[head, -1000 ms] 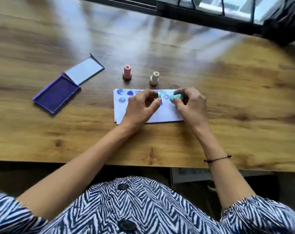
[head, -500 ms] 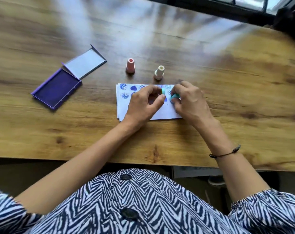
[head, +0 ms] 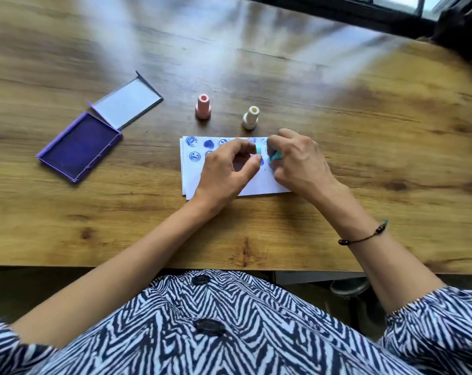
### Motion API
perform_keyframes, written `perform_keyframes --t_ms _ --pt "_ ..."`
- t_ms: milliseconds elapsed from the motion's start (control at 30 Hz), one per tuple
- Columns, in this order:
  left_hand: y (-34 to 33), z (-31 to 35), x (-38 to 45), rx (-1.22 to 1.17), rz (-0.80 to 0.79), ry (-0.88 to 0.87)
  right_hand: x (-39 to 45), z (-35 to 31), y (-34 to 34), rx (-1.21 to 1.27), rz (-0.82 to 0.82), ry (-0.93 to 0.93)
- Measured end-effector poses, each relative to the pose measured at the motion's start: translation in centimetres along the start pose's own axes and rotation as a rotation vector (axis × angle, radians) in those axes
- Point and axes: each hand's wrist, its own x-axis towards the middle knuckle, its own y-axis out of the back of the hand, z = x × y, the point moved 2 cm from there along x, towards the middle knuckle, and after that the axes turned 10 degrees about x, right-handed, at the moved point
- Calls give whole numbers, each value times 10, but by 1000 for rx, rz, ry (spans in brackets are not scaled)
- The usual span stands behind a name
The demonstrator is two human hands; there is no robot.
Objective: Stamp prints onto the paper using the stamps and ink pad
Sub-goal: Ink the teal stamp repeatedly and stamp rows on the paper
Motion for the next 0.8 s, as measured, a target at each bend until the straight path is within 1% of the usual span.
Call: perform_keyframes --t_ms 200,300,367,400,467,500,567,667,800 --pt "-1 0 -1 41 -7 -29 0 2 -2 33 -2 -8" --pt "-1 -1 -1 48 -14 -30 1 3 -1 64 -38 -18" --pt "-2 -2 -2 50 -20 -25 0 6 4 129 -48 -29" --pt "-3 -1 -3 52 -23 -26 -3 8 8 188 -9 -44" --pt "-2 0 -3 60 -23 -36 -9 12 24 329 160 -106" --pt "-1 1 -2 65 -20 -38 -11 15 33 420 247 -155" --pt "0 1 -2 71 -18 -36 -15 20 50 630 352 -249" --pt "-1 1 -3 86 -9 -41 -21 22 60 845 387 -296" --pt "-2 1 -3 68 -10 -37 -30 20 51 952 345 -308"
